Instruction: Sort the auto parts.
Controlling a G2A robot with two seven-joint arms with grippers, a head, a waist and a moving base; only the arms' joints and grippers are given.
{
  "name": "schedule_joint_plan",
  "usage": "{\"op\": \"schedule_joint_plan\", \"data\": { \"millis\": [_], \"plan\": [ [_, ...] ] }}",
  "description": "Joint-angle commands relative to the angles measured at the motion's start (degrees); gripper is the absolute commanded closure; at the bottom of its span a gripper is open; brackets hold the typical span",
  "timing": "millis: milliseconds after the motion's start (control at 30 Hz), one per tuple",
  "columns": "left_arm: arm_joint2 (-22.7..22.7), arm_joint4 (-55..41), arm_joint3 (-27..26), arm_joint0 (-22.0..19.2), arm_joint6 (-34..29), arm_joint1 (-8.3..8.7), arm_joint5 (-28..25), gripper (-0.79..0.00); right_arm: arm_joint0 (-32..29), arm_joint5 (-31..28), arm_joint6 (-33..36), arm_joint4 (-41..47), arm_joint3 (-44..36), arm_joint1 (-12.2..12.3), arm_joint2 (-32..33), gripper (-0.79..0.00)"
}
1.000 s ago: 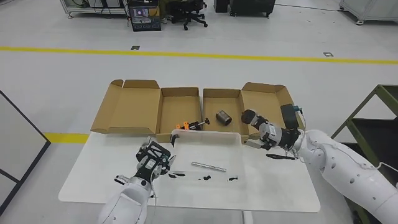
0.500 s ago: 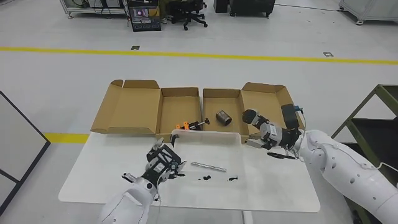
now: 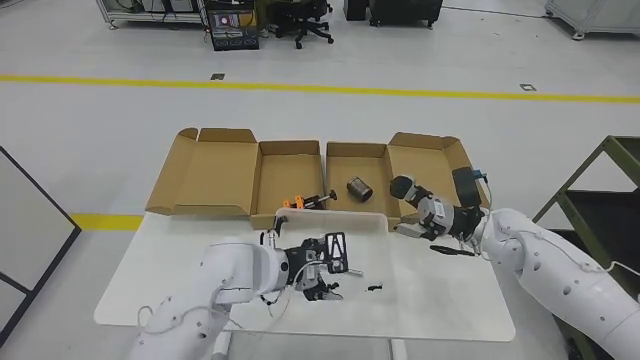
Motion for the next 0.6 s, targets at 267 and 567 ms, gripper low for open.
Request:
{"op": "schedule_joint_plan", "data": {
  "millis": [267, 567],
  "plan": [
    [5.59, -8.00, 9.87, -11.26, -8.41, -1.03, 5.55, -0.548, 0.00, 0.00, 0.00, 0.00, -0.01, 0.00, 0.00, -0.785],
    [11.78, 0.42, 14.21, -13.85, -6.15, -2.45, 11.81, -0.631, 0.00, 0.00, 0.00, 0.00, -0.01, 0.00, 0.00, -0.785]
  ]
}}
